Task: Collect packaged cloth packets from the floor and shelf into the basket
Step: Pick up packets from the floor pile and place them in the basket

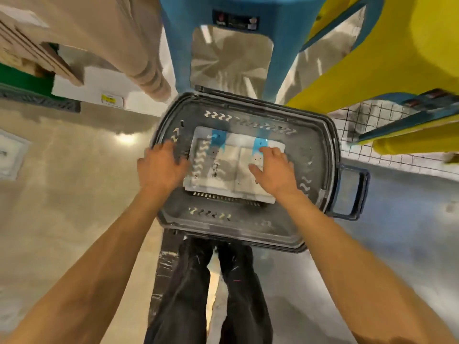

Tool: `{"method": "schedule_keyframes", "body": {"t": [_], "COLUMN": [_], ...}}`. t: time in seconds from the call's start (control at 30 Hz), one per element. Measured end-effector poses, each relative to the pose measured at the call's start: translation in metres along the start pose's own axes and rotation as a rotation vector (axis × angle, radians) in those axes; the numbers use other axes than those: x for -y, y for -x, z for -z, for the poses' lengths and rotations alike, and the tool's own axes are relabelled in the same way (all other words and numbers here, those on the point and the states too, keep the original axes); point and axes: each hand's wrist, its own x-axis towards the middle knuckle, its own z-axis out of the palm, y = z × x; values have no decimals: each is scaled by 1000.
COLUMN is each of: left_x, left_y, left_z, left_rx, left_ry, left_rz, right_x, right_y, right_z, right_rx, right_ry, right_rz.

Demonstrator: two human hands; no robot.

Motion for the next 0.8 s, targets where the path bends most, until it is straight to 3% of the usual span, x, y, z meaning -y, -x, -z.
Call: {"method": "schedule_keyframes", "body": {"t": [0.13,0.4,0.57,0.8], "left_x": [8,59,103,192], "left_y": [59,206,294,409], "left_z": [89,232,280,304], "left_rx": [-198,-375,-461,-567], "left_ry": [-96,-81,-32,69], "left_rz": [21,174,354,666], "right_x": [59,194,294,426], "right_y": [52,167,238,346], "right_z": [78,195,215,190], "right_rx": [-7,-143,-168,-60], "right_ry": [165,389,515,665], "right_rz": [225,582,822,1166]}}
